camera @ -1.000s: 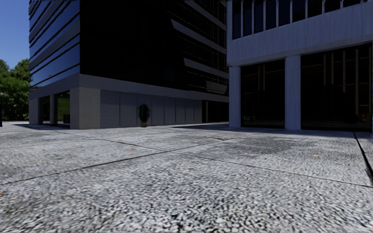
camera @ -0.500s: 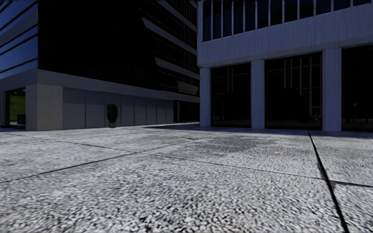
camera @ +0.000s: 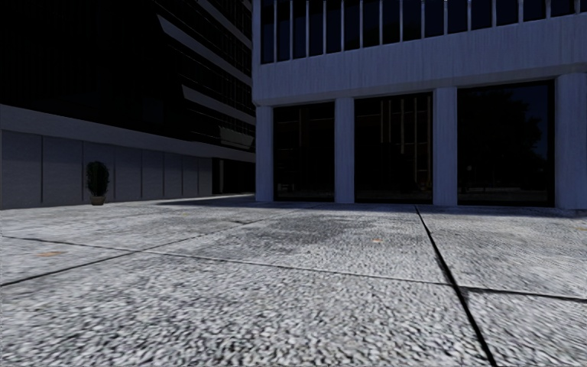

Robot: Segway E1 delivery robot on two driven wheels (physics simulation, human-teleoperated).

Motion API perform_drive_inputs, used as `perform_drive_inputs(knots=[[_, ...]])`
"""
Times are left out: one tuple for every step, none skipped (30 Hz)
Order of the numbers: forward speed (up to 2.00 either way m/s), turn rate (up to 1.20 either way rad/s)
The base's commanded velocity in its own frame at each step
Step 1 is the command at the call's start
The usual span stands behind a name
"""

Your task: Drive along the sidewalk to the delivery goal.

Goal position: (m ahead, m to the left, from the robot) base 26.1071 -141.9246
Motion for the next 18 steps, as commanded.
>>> perform_drive_inputs(knots=[[2.00, -0.53], [2.00, -0.53], [2.00, -0.53], [2.00, -0.53], [2.00, -0.53], [2.00, -0.53], [2.00, -0.53], [2.00, -0.53], [2.00, -0.53], [2.00, -0.53], [2.00, -0.53], [2.00, -0.53], [2.00, -0.53], [2.00, -0.53], [2.00, -0.53], [2.00, -0.53], [2.00, -0.53], [2.00, -0.53]])
